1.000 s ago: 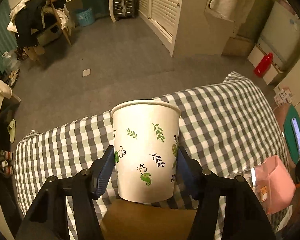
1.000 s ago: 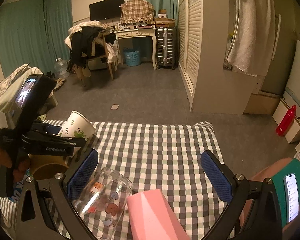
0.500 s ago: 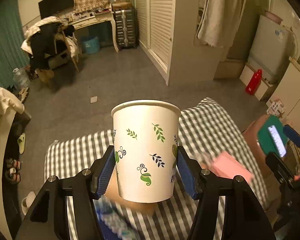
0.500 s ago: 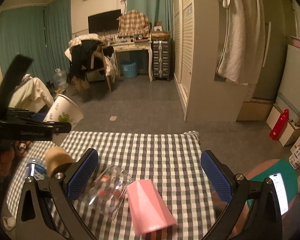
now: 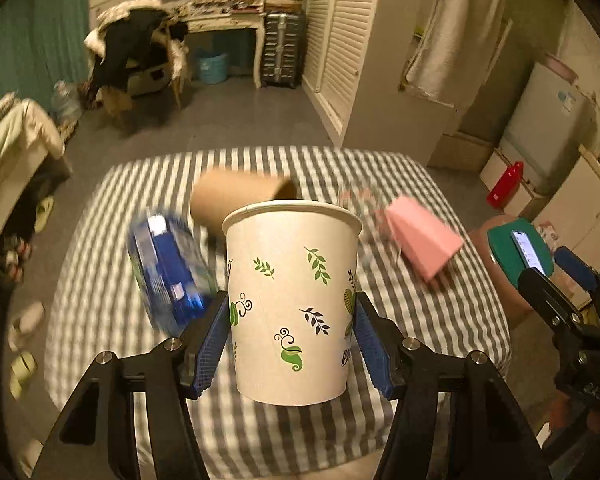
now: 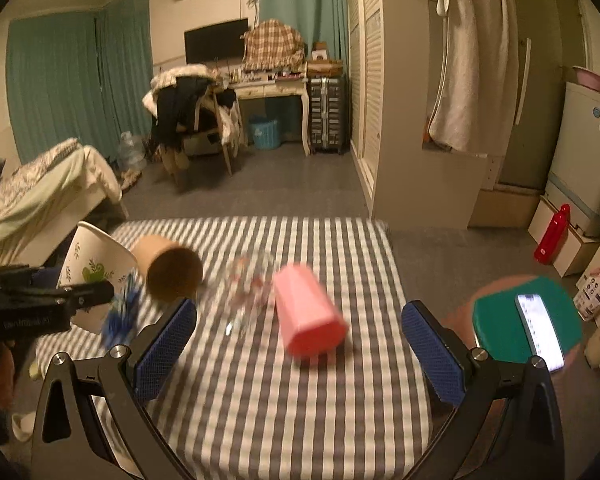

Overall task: Flip cup upside down
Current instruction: 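Lift the white cup with the left tool and carry it toward the right tool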

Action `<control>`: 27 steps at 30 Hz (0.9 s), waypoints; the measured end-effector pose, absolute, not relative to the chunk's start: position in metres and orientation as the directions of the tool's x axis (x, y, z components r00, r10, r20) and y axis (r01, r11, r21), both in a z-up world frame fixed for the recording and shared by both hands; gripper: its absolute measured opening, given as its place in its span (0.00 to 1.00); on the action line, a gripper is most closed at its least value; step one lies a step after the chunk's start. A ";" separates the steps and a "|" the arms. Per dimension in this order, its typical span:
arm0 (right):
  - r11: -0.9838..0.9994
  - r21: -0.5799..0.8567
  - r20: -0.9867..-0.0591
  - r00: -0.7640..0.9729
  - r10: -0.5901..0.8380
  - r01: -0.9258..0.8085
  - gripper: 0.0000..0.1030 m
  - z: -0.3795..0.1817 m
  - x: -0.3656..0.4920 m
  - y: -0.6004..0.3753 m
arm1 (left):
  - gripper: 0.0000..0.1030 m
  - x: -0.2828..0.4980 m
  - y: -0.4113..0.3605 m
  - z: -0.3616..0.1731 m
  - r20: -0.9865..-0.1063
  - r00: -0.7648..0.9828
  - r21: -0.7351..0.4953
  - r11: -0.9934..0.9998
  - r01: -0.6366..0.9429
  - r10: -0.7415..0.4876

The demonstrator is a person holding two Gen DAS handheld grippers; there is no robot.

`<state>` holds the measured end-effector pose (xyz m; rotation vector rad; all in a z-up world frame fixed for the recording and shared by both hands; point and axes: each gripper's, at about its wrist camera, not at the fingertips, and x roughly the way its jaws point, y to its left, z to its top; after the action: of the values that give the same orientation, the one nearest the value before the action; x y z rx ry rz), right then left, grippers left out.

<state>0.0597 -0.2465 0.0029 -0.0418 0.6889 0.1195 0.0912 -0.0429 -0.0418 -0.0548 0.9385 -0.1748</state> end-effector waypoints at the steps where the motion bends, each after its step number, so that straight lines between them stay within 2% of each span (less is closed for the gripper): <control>1: 0.992 -0.005 -0.642 0.761 0.092 -0.124 1.00 -0.001 0.054 -0.245 | 0.60 0.088 -0.043 -0.048 -0.798 0.576 -0.130 0.984 0.119 -0.175; 9: 0.992 -0.023 -0.669 0.739 0.080 -0.127 1.00 -0.022 0.030 -0.236 | 0.60 0.076 -0.054 -0.086 -0.791 0.595 -0.098 0.989 0.112 -0.145; 21: 0.995 -0.018 -0.714 0.698 0.058 -0.101 1.00 -0.043 0.054 -0.235 | 0.61 0.093 -0.057 -0.117 -0.821 0.545 -0.126 0.985 0.117 -0.170; 26: 0.995 -0.014 -0.720 0.692 0.059 -0.099 1.00 -0.047 0.061 -0.235 | 0.65 0.093 -0.057 -0.116 -0.816 0.551 -0.119 0.984 0.133 -0.174; 27: 0.995 -0.012 -0.719 0.693 0.059 -0.098 1.00 -0.047 0.063 -0.235 | 0.68 0.093 -0.057 -0.115 -0.814 0.553 -0.124 0.983 0.138 -0.180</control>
<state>0.0626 -0.2350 -0.0467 -0.0507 0.8011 0.0875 0.0929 -0.0569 -0.1150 -0.0473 0.9673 -0.1878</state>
